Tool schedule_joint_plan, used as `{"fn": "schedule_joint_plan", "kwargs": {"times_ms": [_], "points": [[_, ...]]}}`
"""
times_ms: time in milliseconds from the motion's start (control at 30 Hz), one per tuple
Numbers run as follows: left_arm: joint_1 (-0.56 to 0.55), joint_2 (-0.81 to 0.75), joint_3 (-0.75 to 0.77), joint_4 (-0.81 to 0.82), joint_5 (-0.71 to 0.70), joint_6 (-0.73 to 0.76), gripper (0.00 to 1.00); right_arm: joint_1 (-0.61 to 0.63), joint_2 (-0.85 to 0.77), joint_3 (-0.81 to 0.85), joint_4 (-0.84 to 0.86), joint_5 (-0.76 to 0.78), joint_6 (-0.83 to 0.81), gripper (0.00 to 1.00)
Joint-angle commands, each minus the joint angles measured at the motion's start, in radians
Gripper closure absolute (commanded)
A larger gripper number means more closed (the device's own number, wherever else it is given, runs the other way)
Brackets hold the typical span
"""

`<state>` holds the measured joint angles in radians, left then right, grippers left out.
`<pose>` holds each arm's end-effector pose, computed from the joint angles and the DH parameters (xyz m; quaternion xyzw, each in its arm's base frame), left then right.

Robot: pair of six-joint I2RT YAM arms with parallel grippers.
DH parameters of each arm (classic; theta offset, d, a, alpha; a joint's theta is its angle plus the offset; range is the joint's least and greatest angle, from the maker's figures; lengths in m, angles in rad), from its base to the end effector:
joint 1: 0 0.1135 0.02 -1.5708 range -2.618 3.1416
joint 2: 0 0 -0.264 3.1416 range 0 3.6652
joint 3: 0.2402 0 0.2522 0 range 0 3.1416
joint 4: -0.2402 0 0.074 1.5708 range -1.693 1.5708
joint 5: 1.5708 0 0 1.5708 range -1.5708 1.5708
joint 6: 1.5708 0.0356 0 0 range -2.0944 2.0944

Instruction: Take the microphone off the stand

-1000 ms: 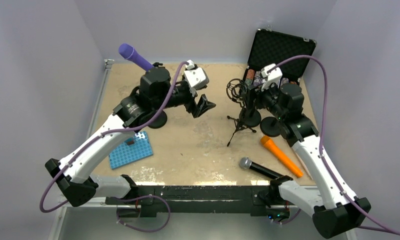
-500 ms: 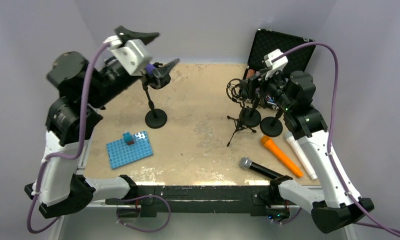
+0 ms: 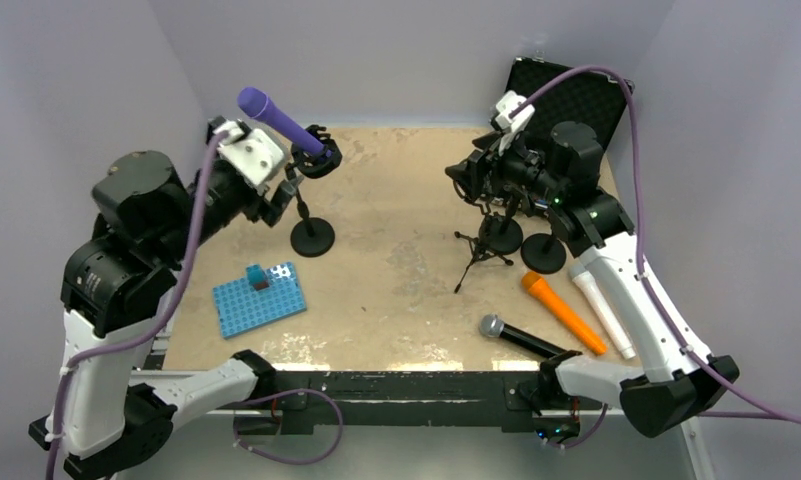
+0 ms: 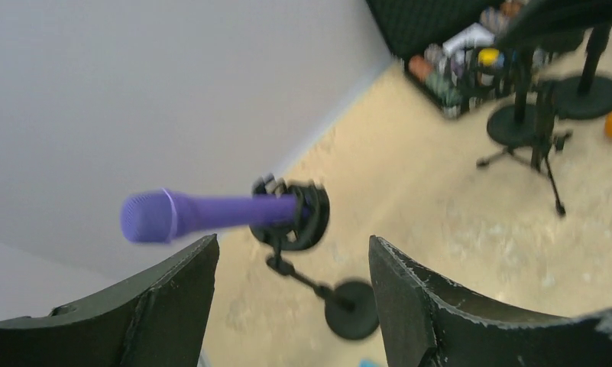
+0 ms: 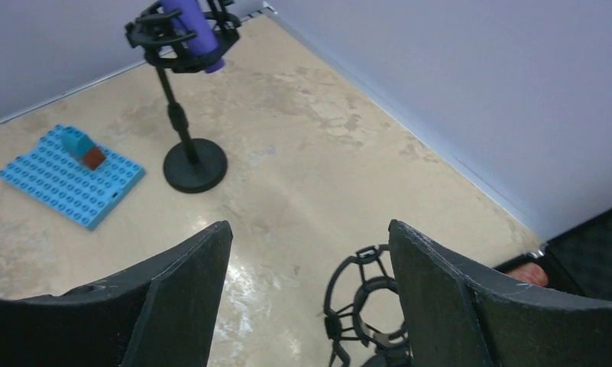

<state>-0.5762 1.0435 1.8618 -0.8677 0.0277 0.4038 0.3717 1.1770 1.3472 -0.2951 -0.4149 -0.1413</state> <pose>0.1003 -0.0663 0.5561 0.3493 0.6346 -0.0693 0.6859 0.2330 0.1062 0.4446 -0.3180 0.6752 0.2278 0.6254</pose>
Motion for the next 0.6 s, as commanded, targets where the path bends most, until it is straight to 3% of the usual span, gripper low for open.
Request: {"fn": "schedule_joint_plan", "kwargs": {"times_ms": [0, 133, 367, 567], "points": [[0.014, -0.033, -0.179, -0.215, -0.149, -0.001, 0.25, 0.036, -0.002, 0.035, 0.025, -0.068, 0.0, 0.22], [0.037, -0.125, -0.379, -0.128, -0.164, 0.011, 0.25, 0.062, -0.005, 0.023, 0.027, -0.099, -0.006, 0.23], [0.173, -0.105, -0.471, -0.088, 0.001, -0.09, 0.26, 0.114, 0.055, 0.088, 0.024, -0.235, -0.051, 0.24], [0.25, -0.132, -0.677, 0.166, 0.138, -0.119, 0.25, 0.122, 0.14, 0.159, 0.059, -0.253, 0.044, 0.24]]}}
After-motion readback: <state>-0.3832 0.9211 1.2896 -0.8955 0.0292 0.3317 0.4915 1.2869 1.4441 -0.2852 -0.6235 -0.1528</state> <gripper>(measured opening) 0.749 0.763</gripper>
